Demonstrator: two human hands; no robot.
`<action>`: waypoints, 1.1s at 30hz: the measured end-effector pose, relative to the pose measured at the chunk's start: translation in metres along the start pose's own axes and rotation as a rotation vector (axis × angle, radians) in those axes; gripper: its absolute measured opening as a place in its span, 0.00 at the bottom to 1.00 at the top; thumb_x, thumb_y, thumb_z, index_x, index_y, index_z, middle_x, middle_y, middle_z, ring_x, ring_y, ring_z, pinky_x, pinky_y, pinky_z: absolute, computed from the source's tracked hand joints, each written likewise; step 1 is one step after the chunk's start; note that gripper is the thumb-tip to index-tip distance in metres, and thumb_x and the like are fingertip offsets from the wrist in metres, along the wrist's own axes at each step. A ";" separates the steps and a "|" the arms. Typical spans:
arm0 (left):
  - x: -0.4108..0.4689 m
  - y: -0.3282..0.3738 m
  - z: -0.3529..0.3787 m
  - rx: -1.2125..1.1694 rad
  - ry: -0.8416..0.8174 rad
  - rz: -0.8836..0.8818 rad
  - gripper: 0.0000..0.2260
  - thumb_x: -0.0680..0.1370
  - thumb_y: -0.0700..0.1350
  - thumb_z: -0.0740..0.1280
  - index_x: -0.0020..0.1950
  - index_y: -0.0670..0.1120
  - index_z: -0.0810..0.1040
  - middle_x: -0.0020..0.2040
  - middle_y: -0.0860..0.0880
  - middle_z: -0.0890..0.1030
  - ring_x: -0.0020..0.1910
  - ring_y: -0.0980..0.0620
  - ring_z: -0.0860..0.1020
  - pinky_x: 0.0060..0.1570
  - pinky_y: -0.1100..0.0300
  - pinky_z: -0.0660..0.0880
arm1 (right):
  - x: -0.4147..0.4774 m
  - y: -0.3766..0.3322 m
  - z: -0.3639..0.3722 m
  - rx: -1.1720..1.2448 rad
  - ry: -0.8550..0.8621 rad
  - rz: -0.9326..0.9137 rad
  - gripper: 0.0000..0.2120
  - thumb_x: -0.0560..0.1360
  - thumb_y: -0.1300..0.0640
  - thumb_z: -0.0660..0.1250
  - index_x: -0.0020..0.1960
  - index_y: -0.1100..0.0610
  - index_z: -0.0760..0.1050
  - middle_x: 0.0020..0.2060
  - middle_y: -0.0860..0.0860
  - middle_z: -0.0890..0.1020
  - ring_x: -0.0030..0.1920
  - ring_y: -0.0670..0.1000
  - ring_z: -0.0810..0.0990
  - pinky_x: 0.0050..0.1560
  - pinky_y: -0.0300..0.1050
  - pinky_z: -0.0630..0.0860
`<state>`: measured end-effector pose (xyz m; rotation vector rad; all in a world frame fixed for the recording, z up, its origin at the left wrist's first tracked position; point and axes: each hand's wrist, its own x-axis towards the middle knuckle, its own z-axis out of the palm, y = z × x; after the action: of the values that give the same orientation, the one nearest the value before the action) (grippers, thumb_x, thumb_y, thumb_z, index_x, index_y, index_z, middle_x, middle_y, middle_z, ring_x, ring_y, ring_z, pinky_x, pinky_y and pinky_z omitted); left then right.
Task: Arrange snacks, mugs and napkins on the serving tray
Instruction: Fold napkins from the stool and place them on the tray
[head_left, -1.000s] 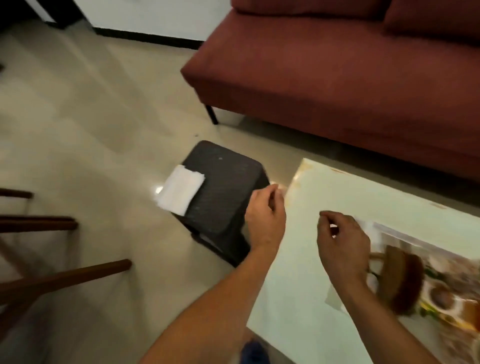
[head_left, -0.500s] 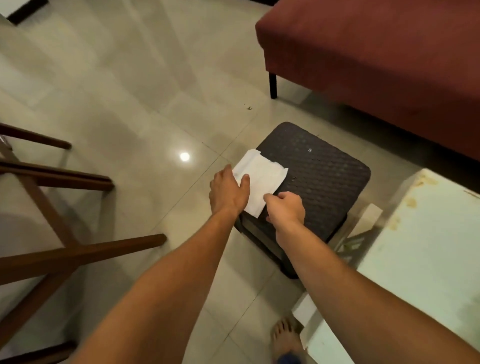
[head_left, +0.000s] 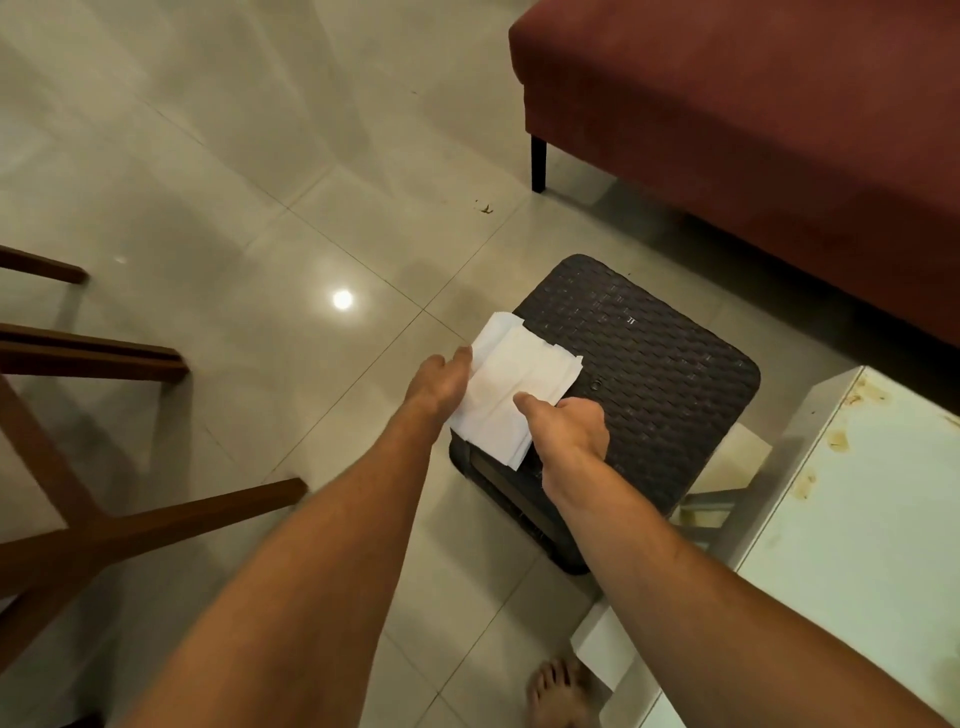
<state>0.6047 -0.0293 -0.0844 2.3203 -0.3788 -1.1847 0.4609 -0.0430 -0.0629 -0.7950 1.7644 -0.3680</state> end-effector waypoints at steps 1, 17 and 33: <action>0.002 0.000 -0.001 -0.015 -0.006 0.013 0.28 0.82 0.61 0.58 0.73 0.43 0.72 0.70 0.43 0.75 0.62 0.43 0.75 0.63 0.48 0.72 | 0.001 0.000 0.001 0.001 -0.004 0.007 0.15 0.66 0.48 0.78 0.38 0.55 0.76 0.35 0.49 0.79 0.34 0.49 0.77 0.32 0.42 0.73; -0.054 -0.021 0.016 0.486 0.368 0.927 0.11 0.80 0.54 0.66 0.52 0.48 0.81 0.48 0.50 0.81 0.46 0.51 0.77 0.44 0.56 0.75 | 0.003 -0.006 -0.001 -0.059 -0.047 0.046 0.11 0.71 0.56 0.71 0.51 0.58 0.83 0.46 0.54 0.85 0.46 0.55 0.84 0.52 0.53 0.83; -0.047 0.003 0.027 0.619 0.237 0.376 0.18 0.78 0.56 0.68 0.65 0.49 0.78 0.55 0.48 0.83 0.54 0.45 0.81 0.56 0.46 0.79 | 0.000 -0.005 -0.005 -0.106 -0.058 0.009 0.12 0.73 0.53 0.70 0.54 0.57 0.82 0.50 0.54 0.85 0.49 0.55 0.83 0.52 0.52 0.82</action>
<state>0.5555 -0.0181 -0.0643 2.6823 -1.1670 -0.6529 0.4576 -0.0479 -0.0582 -0.8643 1.7437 -0.2452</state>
